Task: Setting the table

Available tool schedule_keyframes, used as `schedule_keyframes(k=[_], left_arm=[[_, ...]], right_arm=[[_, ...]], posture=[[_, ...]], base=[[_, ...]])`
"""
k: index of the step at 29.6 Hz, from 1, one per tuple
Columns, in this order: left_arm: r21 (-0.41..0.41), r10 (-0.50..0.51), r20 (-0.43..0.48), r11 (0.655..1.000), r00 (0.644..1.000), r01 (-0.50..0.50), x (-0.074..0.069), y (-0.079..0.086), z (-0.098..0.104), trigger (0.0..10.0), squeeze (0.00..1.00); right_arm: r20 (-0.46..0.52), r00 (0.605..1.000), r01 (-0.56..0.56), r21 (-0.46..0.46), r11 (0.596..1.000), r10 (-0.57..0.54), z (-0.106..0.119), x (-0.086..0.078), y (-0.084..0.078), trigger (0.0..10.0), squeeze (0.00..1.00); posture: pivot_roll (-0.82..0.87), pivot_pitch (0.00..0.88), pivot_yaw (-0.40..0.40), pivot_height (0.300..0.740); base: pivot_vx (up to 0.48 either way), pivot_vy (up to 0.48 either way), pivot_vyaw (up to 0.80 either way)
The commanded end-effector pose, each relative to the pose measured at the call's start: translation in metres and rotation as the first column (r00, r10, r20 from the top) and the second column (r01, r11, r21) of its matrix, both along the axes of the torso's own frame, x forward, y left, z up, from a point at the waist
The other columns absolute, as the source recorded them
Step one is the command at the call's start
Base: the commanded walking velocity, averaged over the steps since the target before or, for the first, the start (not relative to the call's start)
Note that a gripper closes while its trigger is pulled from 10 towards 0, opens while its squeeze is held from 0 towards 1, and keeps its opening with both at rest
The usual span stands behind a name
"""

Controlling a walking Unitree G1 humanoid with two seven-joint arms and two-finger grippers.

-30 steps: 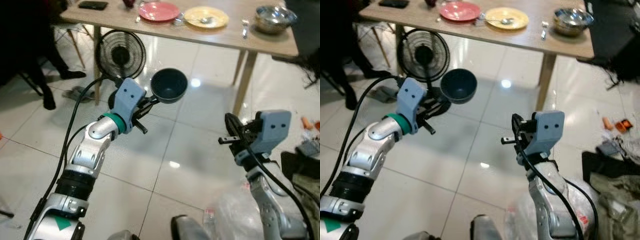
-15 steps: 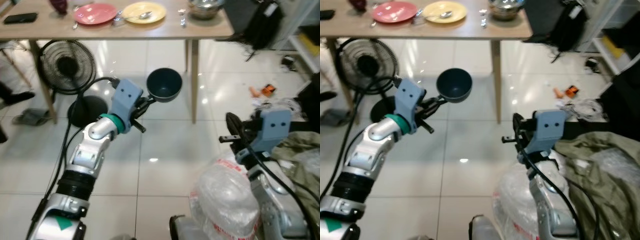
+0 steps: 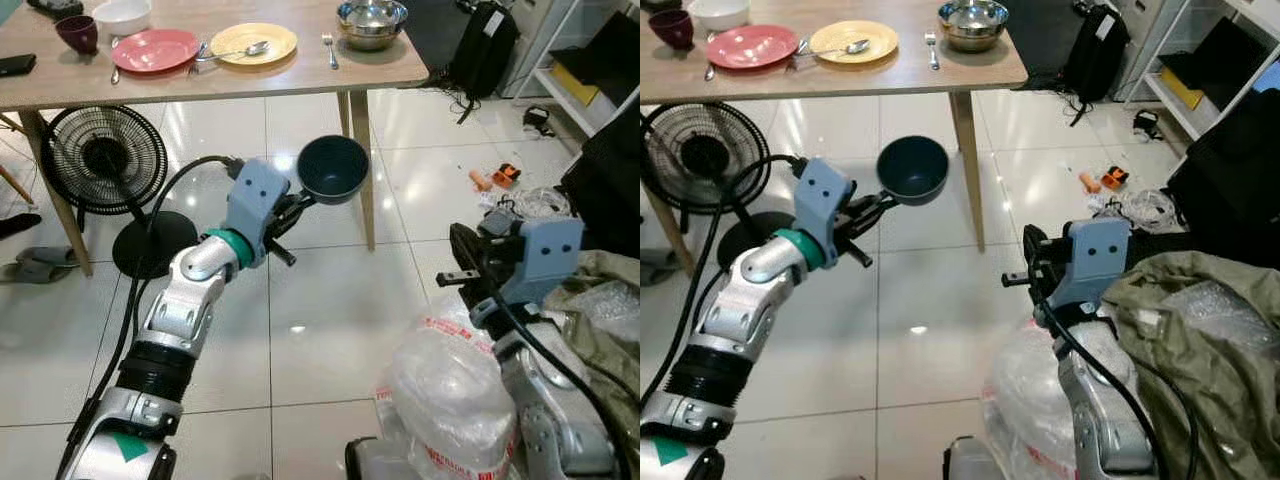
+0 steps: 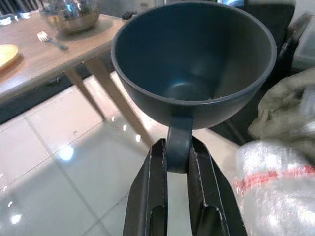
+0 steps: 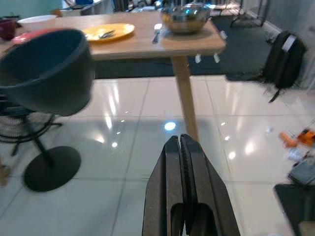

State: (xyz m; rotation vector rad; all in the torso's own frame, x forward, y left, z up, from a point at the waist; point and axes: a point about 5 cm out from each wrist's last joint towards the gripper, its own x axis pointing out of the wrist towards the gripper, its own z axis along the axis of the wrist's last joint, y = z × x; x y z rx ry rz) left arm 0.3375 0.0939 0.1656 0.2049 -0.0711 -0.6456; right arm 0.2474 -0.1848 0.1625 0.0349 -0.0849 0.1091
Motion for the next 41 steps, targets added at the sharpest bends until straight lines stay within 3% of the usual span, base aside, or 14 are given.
schedule_keyframes(k=[1, 20, 25, 27, 30, 32, 34, 37, 41], left_arm=[[0.021, 0.032, -0.001, 0.999, 0.999, -0.032, 0.001, 0.010, -0.003, 10.0, 0.00], [0.017, 0.036, 0.001, 0.999, 0.999, -0.036, 0.001, 0.011, -0.001, 10.0, 0.00], [-0.006, 0.052, 0.062, 0.999, 0.997, -0.052, 0.005, 0.013, 0.018, 10.0, 0.00], [-0.030, 0.076, 0.114, 0.997, 0.991, -0.073, 0.010, 0.016, 0.035, 10.0, 0.00], [-0.030, 0.076, 0.114, 0.997, 0.991, -0.073, 0.010, 0.016, 0.035, 10.0, 0.00], [-0.052, 0.085, 0.148, 0.996, 0.985, -0.078, 0.012, 0.017, 0.048, 10.0, 0.00], [-0.052, 0.085, 0.148, 0.996, 0.985, -0.078, 0.012, 0.017, 0.048, 10.0, 0.00], [-0.066, 0.077, 0.159, 0.996, 0.984, -0.067, 0.012, 0.015, 0.054, 10.0, 0.00], [-0.079, 0.062, 0.163, 0.996, 0.985, -0.050, 0.010, 0.012, 0.056, 10.0, 0.00]], right_arm=[[-0.003, 1.000, -0.015, 0.008, 1.000, 0.015, -0.001, 0.000, 0.004, 10.0, 0.00], [0.011, 1.000, 0.004, 0.019, 1.000, -0.005, 0.002, 0.000, 0.001, 10.0, 0.00], [0.076, 0.997, 0.008, 0.029, 1.000, -0.010, 0.018, 0.001, 0.001, 10.0, 0.00], [0.128, 0.992, -0.002, 0.012, 1.000, 0.000, 0.031, 0.002, 0.002, 10.0, 0.00], [0.128, 0.992, -0.002, 0.012, 1.000, 0.000, 0.031, 0.002, 0.002, 10.0, 0.00], [0.213, 0.977, -0.011, -0.024, 1.000, 0.016, 0.053, 0.003, 0.001, 10.0, 0.00], [0.213, 0.977, -0.011, -0.024, 1.000, 0.016, 0.053, 0.003, 0.001, 10.0, 0.00], [0.309, 0.950, -0.019, -0.087, 0.996, 0.045, 0.079, 0.002, 0.001, 10.0, 0.00], [0.336, 0.939, -0.031, -0.132, 0.991, 0.074, 0.088, -0.001, 0.002, 10.0, 0.00]], posture=[[-0.06, 0.000, 0.082, 0.740], [-0.06, 0.002, 0.081, 0.740], [-0.05, 0.007, 0.081, 0.740], [-0.04, 0.009, 0.082, 0.740], [-0.04, 0.009, 0.082, 0.740], [-0.04, 0.009, 0.083, 0.740], [-0.04, 0.009, 0.083, 0.740], [-0.04, 0.011, 0.083, 0.740], [-0.04, 0.012, 0.083, 0.740]], base=[[0.480, 0.000, 0.00], [0.468, 0.000, 0.00], [0.432, 0.000, 0.00], [0.426, 0.000, 0.00], [0.428, 0.000, 0.00], [0.426, 0.000, 0.00], [0.424, 0.000, 0.00], [0.425, 0.000, 0.00], [0.422, 0.000, 0.00]])
